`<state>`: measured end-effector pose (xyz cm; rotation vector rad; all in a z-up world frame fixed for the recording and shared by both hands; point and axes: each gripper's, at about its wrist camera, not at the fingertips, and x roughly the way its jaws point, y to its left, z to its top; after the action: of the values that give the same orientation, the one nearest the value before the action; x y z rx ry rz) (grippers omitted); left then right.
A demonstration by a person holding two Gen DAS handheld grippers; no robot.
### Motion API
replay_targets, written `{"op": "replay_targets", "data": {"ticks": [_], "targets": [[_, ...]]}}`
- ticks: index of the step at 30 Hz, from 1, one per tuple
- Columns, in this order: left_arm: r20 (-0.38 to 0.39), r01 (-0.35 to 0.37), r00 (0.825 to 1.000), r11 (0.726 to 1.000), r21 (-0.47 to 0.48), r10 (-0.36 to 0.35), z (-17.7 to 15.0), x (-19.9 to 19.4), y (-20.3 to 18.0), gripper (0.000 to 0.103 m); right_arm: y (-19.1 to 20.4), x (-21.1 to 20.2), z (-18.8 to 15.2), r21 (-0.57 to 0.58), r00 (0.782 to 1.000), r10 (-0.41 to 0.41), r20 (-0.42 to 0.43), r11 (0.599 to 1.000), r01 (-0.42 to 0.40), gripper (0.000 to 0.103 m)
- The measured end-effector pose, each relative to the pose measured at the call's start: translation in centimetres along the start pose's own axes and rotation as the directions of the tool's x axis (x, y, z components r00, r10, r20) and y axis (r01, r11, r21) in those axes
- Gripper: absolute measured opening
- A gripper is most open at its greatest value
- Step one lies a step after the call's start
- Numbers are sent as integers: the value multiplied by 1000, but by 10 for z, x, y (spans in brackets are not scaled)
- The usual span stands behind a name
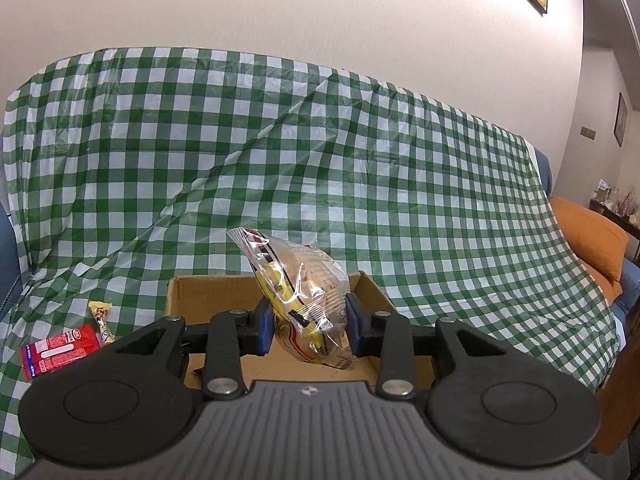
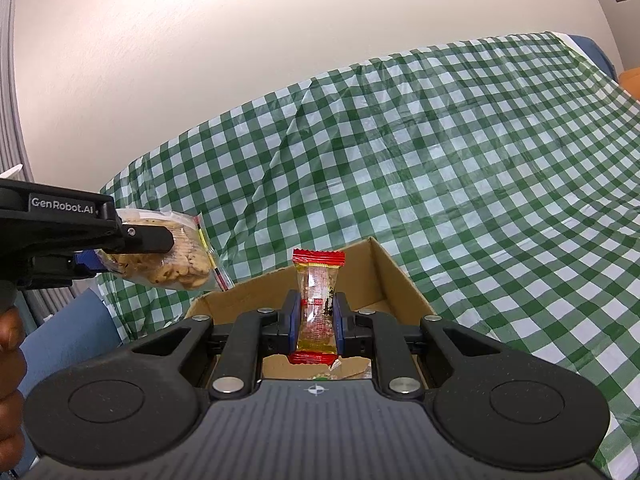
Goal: Organize snacks
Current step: 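Lift both snacks and carry them over the cardboard box, then open the left tool to drop the cookie bag while the right tool drops the candy stick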
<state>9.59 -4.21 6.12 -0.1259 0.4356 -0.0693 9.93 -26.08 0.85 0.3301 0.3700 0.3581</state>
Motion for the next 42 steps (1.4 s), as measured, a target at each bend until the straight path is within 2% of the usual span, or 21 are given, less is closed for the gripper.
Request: {"op": "replay_targets", "data": {"ticks": [12, 39, 40, 42], "targets": [[-33, -27, 999, 1000, 10, 28, 0, 8, 2, 39, 1, 1, -1, -16, 1000, 3, -6, 1000, -3, 17], [-26, -29, 999, 1000, 7, 29, 15, 9, 2, 39, 4, 3, -2, -51, 999, 19, -27, 998, -20, 18], [-33, -25, 999, 1000, 6, 26, 16, 11, 1, 40, 5, 4, -2, -53, 999, 19, -31, 998, -21, 18], [-37, -6, 999, 1000, -14, 5, 18, 14, 2, 52, 5, 5, -2, -54, 999, 22, -43, 998, -24, 21]]}}
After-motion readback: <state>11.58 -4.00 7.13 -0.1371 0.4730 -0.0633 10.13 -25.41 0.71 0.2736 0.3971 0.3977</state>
